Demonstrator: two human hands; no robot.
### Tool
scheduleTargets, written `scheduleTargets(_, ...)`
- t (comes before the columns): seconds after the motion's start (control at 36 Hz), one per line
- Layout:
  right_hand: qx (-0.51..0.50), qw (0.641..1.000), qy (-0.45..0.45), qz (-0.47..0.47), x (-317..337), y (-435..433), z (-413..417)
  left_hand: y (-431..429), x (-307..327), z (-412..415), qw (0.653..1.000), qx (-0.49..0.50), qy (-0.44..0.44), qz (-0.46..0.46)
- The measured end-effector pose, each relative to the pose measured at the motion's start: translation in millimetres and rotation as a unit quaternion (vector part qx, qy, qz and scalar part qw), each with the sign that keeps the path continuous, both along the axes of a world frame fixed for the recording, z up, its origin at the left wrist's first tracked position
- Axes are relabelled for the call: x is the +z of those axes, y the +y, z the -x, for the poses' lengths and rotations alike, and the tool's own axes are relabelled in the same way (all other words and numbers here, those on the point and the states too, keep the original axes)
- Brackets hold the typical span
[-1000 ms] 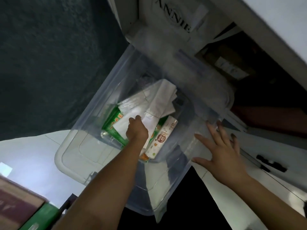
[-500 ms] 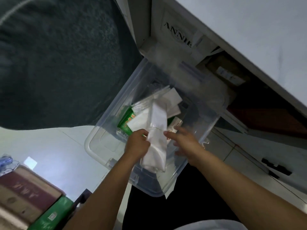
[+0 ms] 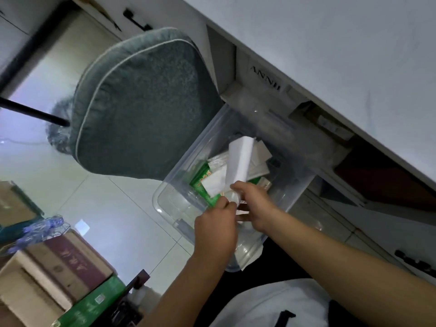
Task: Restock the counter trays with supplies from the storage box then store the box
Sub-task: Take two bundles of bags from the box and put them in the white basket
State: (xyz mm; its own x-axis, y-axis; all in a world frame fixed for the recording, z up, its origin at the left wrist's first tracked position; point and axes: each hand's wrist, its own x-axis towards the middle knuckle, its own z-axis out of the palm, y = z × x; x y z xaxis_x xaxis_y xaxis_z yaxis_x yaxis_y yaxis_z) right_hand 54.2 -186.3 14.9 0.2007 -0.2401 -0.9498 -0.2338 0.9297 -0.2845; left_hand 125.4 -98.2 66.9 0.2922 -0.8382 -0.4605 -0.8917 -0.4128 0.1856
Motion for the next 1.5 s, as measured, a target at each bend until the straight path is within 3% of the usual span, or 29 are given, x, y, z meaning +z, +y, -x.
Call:
scheduleTargets(0.17, -0.025, 0.999, -0.044, -0.01, 8.6, 4.9, -3.8, 5.3, 19.9, 11.4, 0.999, 0.004, -0.026, 0.025)
scheduleTargets(0.31, -0.018, 0.989, -0.146, -0.005, 15.4, -15.3, 6.4, 18.5, 31.6, -9.5, 0.971, 0.217, 0.096, 0.044)
scheduleTargets(0.33, -0.017, 0.986, -0.166, -0.001, 15.9, -19.8, 10.2, 19.8, 32.8, -15.9, 0.949, 0.272, 0.15, 0.047)
scheduleTargets(0.39, -0.002, 0.98, -0.201, 0.004, 20.2, -27.5, 18.0, 21.0, 35.4, -25.1, 0.869, 0.391, 0.301, 0.015)
scheduleTargets(0.44, 0.026, 0.977, -0.21, 0.012, 25.2, -33.8, 26.1, 24.6, 32.9, -29.3, 0.804, 0.443, 0.398, -0.015)
scheduleTargets(0.53, 0.056, 0.982, -0.178, 0.033, 23.7, -39.7, 40.1, 29.8, 21.6, -26.0, 0.759, 0.461, 0.46, -0.022)
scheduleTargets(0.61, 0.05, 0.988, -0.139, 0.039, 16.1, -38.1, 55.7, 31.7, 5.8, -15.3, 0.742, 0.456, 0.489, -0.044)
scheduleTargets(0.97, -0.052, 0.992, -0.042, 0.104, 0.8, -28.1, 110.4, 13.5, -49.9, -2.8, 0.756, 0.361, 0.528, -0.136)
scheduleTargets(1.08, -0.1, 0.985, 0.01, 0.142, -3.8, -25.0, 119.1, 5.2, -79.6, -11.8, 0.755, 0.416, 0.492, -0.121)
scheduleTargets(1.17, -0.119, 0.979, 0.041, 0.157, -5.5, -23.6, 124.8, 3.2, -113.6, -26.1, 0.799, 0.421, 0.415, -0.111)
scheduleTargets(1.31, -0.134, 0.976, 0.072, 0.153, -14.1, -19.1, 133.9, -7.3, -171.8, -49.3, 0.884, 0.324, 0.305, -0.143)
scheduleTargets(1.5, -0.174, 0.969, 0.098, 0.143, -32.8, -9.1, 145.7, -40.4, -238.9, -67.6, 0.952, 0.179, 0.177, -0.173)
